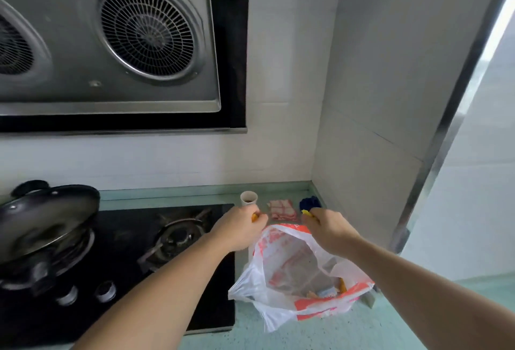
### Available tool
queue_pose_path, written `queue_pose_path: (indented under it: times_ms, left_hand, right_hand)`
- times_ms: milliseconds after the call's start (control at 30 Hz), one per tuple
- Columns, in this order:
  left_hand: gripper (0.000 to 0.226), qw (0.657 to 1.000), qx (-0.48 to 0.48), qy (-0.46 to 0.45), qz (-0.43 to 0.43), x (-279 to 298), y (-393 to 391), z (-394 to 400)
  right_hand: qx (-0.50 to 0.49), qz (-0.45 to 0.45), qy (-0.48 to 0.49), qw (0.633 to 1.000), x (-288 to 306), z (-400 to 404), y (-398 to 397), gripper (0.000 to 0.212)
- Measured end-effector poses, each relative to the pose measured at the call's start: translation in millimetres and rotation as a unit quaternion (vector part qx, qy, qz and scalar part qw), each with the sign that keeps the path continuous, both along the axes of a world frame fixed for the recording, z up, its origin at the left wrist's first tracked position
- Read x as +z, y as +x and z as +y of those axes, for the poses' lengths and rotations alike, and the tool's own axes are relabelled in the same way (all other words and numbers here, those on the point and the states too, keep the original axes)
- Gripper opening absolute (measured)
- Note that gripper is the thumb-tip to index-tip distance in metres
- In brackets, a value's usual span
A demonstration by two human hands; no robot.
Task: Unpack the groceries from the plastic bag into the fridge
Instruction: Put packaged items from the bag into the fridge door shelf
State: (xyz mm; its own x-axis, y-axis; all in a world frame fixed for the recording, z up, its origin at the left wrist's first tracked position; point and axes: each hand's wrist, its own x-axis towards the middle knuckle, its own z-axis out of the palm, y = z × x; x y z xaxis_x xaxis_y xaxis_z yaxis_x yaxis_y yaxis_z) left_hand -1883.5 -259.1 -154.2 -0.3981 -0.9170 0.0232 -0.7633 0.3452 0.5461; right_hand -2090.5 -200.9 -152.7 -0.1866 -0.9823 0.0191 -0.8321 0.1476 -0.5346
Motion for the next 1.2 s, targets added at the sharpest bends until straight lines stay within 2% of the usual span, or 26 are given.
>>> queue_pose_path:
  times_ms: [133, 233, 333, 600, 833, 1033, 1200]
  left_hand:
    - [0.028, 0.998, 0.068, -0.004, -0.006, 18.4, 25.3, 53.1]
    - [0.032, 0.99, 0.142, 0.008, -0.002, 18.6, 36.8, 101.1]
    - [0.025, 0.979, 0.199, 0.01, -0.029, 10.4, 49.5, 147.3]
    - [0.012, 0.931, 0.363, -0.006, -0.041, 17.1, 128.4, 284.6]
    - [0.016, 0.855, 0.519, -0.007, -0.007, 12.8, 212.9, 478.8]
    - [0.018, 0.783, 0.619, 0.027, -0.05, 8.4, 259.1, 667.8]
    - [0.025, 0.728, 0.684, 0.004, -0.056, 21.7, 265.9, 815.0]
  right_hand:
    - [0.074, -0.031, -0.016, 0.997, 5.5, 17.2, 13.3, 0.036]
    - [0.122, -0.078, 0.009, 0.989, -3.3, 37.5, 21.7, 0.032]
    - [0.182, -0.061, 0.025, 0.981, -8.6, 63.5, 35.8, 0.033]
    - [0.319, -0.117, 0.038, 0.94, 3.8, 132.6, 130.1, 0.021]
    - [0.473, -0.133, 0.077, 0.868, -7.7, 244.0, 262.6, 0.026]
    - [0.591, -0.117, 0.062, 0.795, -8.3, 393.1, 351.1, 0.028]
    - [0.672, -0.128, 0.057, 0.727, -0.2, 527.9, 394.5, 0.022]
